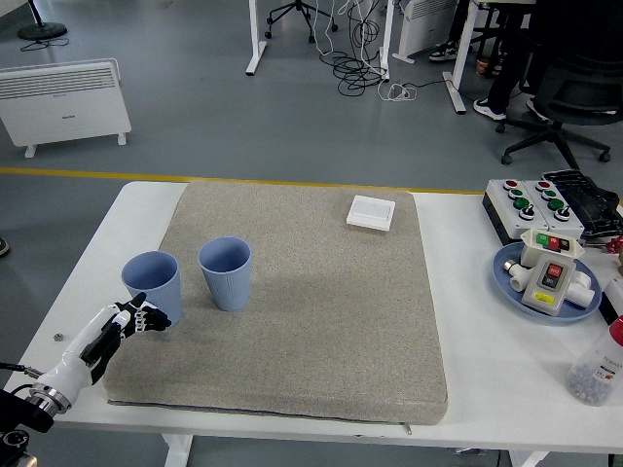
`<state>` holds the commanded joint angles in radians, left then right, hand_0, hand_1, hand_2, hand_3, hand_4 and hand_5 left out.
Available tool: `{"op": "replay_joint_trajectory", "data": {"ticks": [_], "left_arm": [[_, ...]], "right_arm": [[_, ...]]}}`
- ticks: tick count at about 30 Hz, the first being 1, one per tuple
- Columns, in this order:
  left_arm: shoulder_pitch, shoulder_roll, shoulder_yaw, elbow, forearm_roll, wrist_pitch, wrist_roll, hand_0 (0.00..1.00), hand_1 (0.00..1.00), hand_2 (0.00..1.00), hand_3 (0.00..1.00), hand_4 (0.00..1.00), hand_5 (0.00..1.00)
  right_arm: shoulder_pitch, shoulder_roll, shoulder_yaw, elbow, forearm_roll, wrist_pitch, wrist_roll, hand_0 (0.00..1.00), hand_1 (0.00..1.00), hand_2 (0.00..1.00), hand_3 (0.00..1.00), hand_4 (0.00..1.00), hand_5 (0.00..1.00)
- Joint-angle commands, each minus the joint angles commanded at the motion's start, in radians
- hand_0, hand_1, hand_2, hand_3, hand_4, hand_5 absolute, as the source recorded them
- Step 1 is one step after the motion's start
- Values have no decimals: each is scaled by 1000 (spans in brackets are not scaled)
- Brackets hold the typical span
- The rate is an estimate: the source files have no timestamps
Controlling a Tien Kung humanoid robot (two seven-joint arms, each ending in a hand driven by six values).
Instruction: Push cup pick cup insert cup
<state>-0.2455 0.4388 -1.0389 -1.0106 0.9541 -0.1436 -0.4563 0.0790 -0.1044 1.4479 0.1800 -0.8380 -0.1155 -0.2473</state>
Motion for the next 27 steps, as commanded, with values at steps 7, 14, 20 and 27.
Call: {"op": "replay_joint_trajectory", "data": {"ticks": [7, 14, 20, 27], "left_arm": [[-29, -5, 16, 25, -2, 0, -1, 641, 596, 535, 484, 641, 998], [-69, -12, 25, 62, -4, -1, -4, 642, 596, 536, 484, 641, 998], [-114, -19, 45, 105, -5, -1, -10, 643, 596, 535, 483, 640, 998], [-161, -30, 67, 152, -2, 1, -19, 640, 596, 535, 483, 639, 998]], "right_arm": [[0, 1, -3, 0, 0, 1, -1, 751, 616, 595, 583, 107, 602], [5, 2, -5, 0, 4, 1, 0, 752, 616, 595, 583, 107, 602], [8, 3, -5, 0, 2, 2, 0, 751, 615, 595, 583, 107, 603], [11, 5, -11, 0, 10, 2, 0, 751, 615, 595, 583, 107, 603]]}}
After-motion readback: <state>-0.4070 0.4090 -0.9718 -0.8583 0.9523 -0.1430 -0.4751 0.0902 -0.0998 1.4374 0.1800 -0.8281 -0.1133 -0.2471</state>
